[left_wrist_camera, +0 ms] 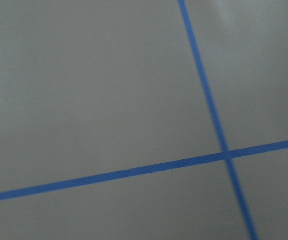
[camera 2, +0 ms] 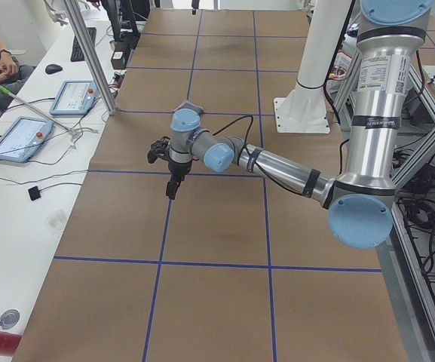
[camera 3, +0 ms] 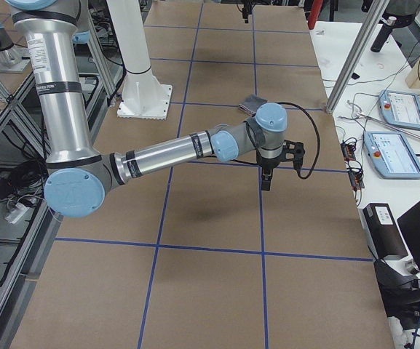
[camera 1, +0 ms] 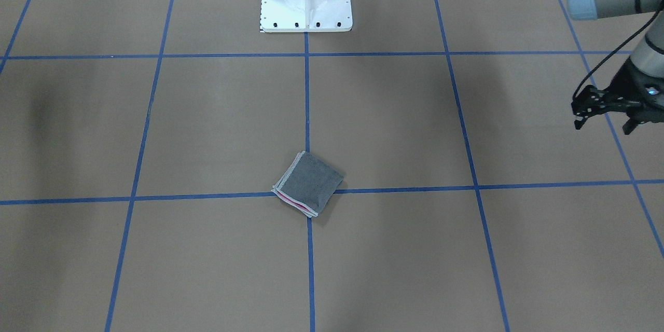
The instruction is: Fold towel twice with both arms
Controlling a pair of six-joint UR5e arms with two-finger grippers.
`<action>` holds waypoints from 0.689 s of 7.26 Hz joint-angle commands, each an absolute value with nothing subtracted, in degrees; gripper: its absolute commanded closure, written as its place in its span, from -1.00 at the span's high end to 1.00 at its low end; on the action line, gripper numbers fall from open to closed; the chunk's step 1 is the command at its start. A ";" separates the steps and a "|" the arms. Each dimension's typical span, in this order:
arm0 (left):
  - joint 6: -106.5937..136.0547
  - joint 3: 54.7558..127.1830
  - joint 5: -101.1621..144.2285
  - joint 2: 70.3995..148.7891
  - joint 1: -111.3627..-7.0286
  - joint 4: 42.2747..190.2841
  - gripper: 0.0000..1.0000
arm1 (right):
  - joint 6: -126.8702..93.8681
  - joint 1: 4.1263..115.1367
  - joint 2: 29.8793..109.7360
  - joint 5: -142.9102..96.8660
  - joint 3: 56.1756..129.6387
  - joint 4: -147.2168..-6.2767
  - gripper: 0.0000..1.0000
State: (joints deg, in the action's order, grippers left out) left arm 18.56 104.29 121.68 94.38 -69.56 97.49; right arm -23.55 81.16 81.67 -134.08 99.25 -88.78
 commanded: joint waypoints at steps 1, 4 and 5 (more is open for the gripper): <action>7.96 99.18 136.32 96.68 -81.94 88.35 1.00 | -7.07 83.58 81.30 -131.41 98.00 -97.97 1.00; -7.17 89.13 138.25 95.89 -90.77 88.95 1.00 | -6.86 83.58 81.21 -133.58 95.54 -98.00 1.00; -6.68 90.51 138.08 94.58 -90.79 88.51 1.00 | -6.86 83.50 81.12 -133.77 95.54 -97.91 1.00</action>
